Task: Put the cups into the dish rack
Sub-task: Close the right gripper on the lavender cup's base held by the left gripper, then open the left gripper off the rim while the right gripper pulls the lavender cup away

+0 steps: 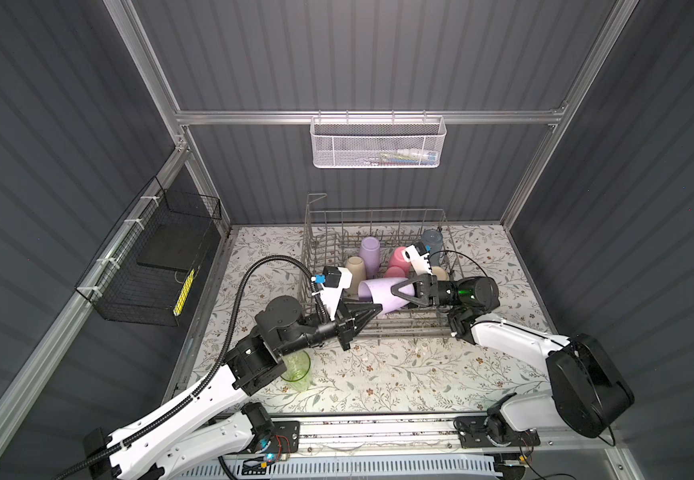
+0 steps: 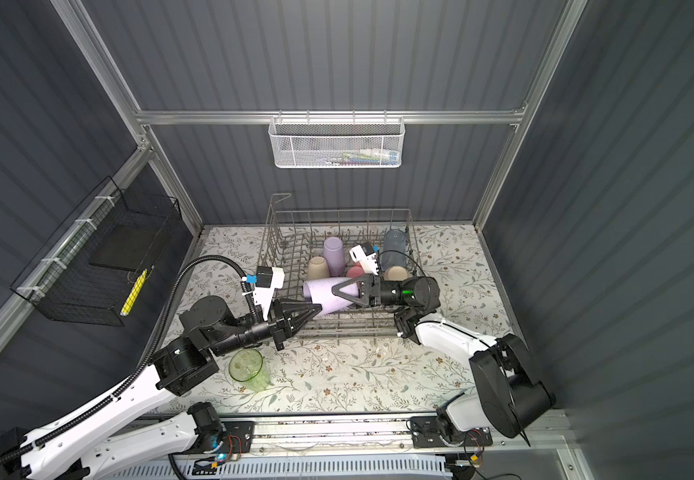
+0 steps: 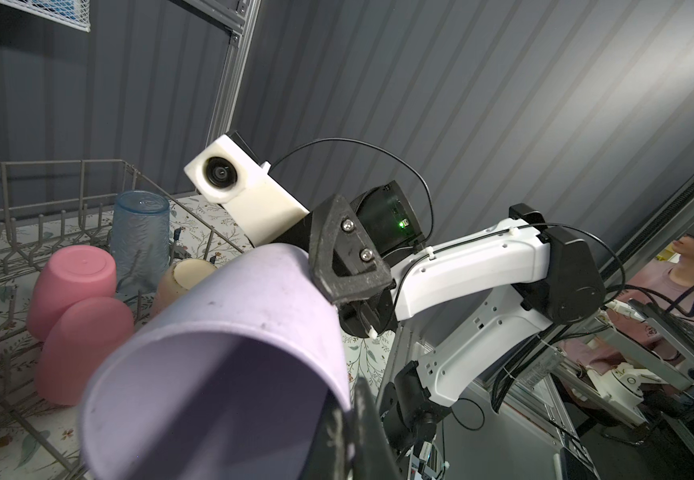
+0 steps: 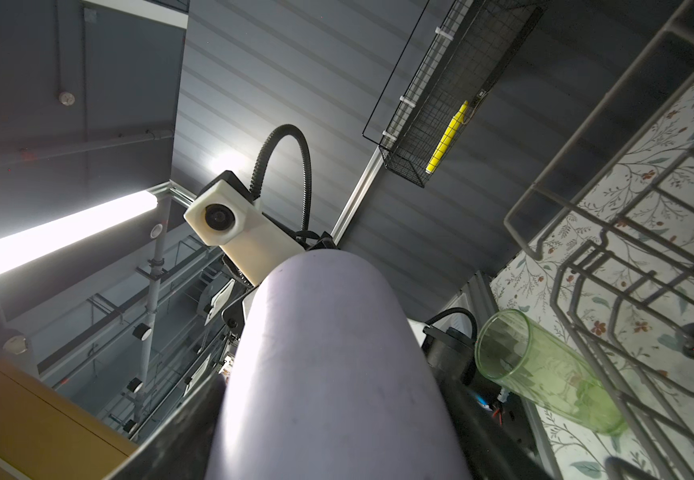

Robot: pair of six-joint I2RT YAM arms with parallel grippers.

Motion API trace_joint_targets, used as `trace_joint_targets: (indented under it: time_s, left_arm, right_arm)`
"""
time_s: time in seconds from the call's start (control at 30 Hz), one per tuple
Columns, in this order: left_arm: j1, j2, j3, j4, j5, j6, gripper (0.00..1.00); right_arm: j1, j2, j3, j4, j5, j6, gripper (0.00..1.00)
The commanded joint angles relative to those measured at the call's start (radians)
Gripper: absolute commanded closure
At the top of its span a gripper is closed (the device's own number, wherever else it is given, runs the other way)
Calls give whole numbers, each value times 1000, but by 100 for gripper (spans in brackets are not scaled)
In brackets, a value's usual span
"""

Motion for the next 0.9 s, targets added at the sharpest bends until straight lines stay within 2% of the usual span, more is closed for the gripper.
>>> trace_joint_targets:
  time_s: [0.0, 0.1, 0.23, 0.43, 0.57, 0.77, 0.87]
  left_arm:
    - [16, 28, -13, -16, 1, -2, 100]
    - [27, 33, -7, -16, 13, -6, 100]
    - [40, 44, 4, -21, 27, -10, 98]
    - [58, 48, 10, -18, 34, -24, 77]
    - [67, 49, 9, -14, 33, -30, 68]
    - [78, 59, 11, 1, 40, -39, 48]
    - [83, 63, 16, 2, 42, -40, 42]
  right_arm:
    - [17, -13, 12, 58, -27, -2, 34]
    - [18, -15, 4, 57, -20, -8, 49]
    - [14, -18, -8, 58, -2, -17, 57]
    - [-35, -23, -46, 58, 36, -21, 71]
    - [-67, -25, -65, 58, 40, -19, 71]
    - [-137, -17, -97, 58, 43, -9, 72]
    - [-171, -14, -106, 57, 38, -2, 71]
